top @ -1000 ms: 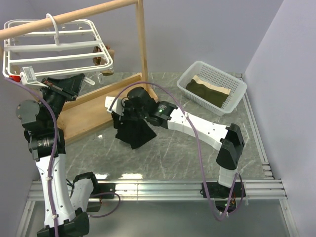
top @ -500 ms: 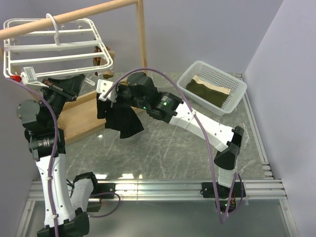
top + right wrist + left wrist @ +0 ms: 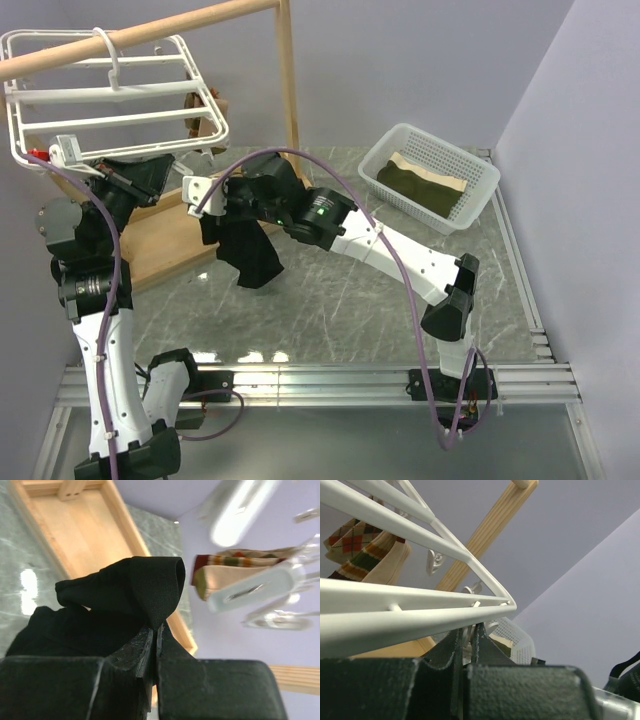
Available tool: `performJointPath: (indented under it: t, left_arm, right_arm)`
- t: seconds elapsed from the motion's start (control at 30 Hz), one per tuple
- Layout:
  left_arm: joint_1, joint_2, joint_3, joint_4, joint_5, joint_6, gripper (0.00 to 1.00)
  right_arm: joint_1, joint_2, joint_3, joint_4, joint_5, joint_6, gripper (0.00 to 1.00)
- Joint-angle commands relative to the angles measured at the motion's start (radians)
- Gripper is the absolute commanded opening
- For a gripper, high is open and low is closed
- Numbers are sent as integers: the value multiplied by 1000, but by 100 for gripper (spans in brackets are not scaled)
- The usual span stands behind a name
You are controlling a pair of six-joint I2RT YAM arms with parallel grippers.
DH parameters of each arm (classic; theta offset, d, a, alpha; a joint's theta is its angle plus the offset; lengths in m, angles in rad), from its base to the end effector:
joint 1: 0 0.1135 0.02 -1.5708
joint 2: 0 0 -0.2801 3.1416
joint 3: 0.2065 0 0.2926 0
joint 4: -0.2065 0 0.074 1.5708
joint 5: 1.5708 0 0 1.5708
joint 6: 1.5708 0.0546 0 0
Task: Clip the underwear to the hanger
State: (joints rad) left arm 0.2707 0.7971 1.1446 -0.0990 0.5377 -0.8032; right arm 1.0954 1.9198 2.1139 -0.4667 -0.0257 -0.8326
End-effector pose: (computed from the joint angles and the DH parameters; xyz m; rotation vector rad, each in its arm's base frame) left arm 0.1908 0.0239 0.4975 -0.2741 1.3767 -0.7992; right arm 0.2317 0.4532 0.4562 -1.5286 1.0391 0.2073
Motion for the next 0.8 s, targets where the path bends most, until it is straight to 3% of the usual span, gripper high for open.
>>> performJointPath:
  t: [0.0, 0.43, 0.77]
  left_arm:
    - [1, 4, 24, -27, 31, 36, 0]
    - [-1, 5, 29, -38, 44, 50, 0]
    - [-1, 8, 35, -47, 36, 47, 0]
  right_arm:
    - [12, -12, 80, 33, 44, -68, 0]
    - [20, 4, 106, 3, 30, -152, 0]
    - [38, -50, -12, 83, 66, -255, 0]
